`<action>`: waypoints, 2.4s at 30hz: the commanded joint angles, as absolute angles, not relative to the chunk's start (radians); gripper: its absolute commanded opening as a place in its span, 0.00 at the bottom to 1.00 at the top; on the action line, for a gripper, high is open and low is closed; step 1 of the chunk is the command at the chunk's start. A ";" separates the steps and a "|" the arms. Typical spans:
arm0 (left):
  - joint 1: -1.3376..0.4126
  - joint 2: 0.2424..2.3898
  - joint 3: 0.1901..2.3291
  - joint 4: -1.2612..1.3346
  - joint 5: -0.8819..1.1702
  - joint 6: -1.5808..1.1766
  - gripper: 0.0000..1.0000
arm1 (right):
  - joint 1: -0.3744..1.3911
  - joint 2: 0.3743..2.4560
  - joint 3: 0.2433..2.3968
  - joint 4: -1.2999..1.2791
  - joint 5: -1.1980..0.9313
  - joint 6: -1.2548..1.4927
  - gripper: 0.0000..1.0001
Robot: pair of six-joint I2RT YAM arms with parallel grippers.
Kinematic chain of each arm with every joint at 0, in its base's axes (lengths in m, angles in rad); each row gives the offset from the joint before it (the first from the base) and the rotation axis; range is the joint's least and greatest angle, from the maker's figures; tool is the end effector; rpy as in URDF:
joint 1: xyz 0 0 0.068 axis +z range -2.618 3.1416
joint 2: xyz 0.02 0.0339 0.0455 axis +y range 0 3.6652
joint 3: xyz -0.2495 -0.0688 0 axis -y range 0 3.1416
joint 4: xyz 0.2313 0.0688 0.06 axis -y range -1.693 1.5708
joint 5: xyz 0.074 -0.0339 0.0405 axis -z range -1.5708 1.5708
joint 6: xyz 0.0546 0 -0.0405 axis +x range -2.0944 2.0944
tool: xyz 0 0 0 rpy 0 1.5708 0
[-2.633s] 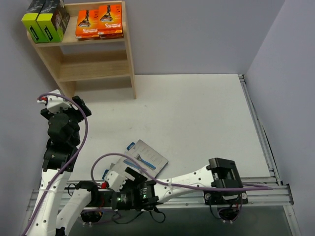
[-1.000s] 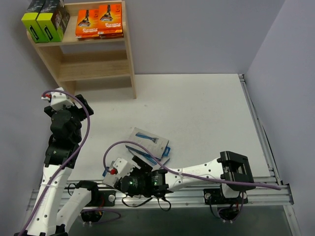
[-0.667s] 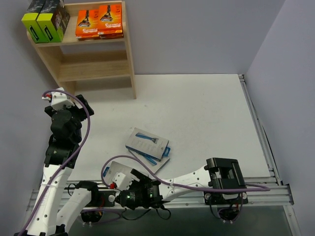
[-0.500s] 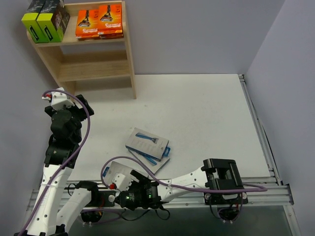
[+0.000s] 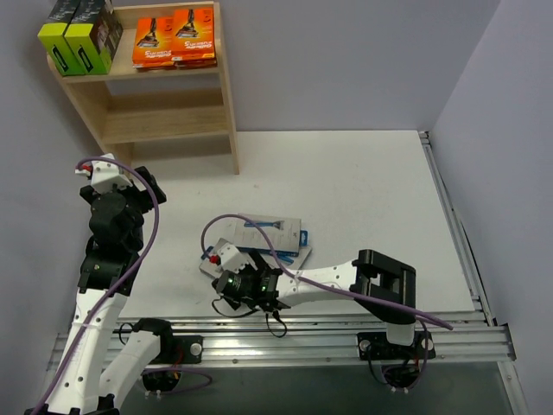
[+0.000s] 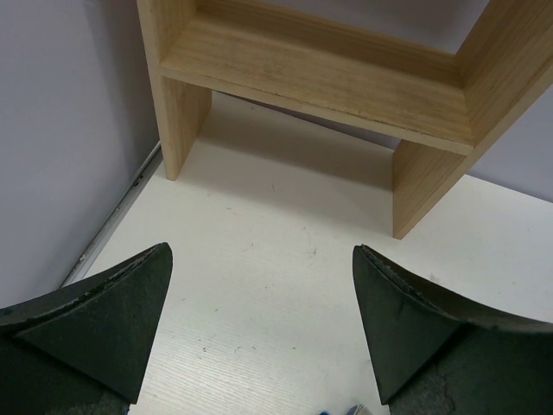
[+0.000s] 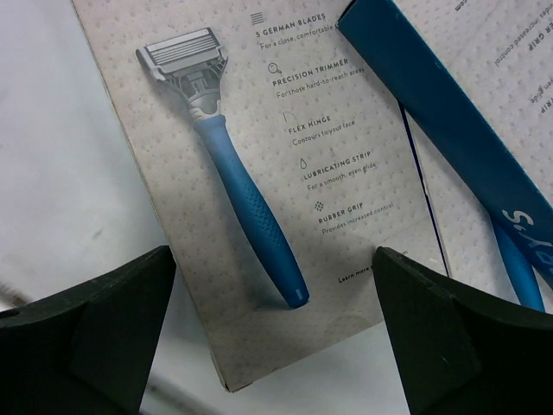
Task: Place and organize the shaving razors onto the shelf
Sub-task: Grab a shaving razor with the right arm
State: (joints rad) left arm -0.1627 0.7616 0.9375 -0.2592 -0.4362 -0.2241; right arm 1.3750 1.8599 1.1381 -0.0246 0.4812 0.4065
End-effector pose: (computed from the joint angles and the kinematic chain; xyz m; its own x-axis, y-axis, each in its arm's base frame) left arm 0.1811 -0.0063 0.3750 -0.0204 -0.2008 -0.9794 -0.2802 0.9415 -0.1872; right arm 0.1015 0.3818 0.1617 -0.4390 -0.4118 -0.7986 -0.6857 0.7279 0.0016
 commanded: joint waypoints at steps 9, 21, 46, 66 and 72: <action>-0.164 0.765 0.954 -0.245 -0.416 -0.225 0.94 | 1.226 1.792 1.189 0.004 0.407 0.359 0.93; -0.173 0.769 0.948 -0.239 -0.400 -0.216 0.94 | 0.827 1.407 0.942 0.178 0.118 0.523 0.89; -0.198 0.796 0.945 -0.238 -0.376 -0.213 0.94 | 0.356 1.428 0.610 0.543 -0.340 0.715 0.99; -0.198 0.811 0.939 -0.227 -0.364 -0.201 0.95 | 0.347 1.698 0.713 0.710 -0.575 0.653 0.93; -0.199 0.810 0.937 -0.229 -0.362 -0.201 0.95 | 0.350 1.727 0.707 0.791 -0.640 0.690 0.87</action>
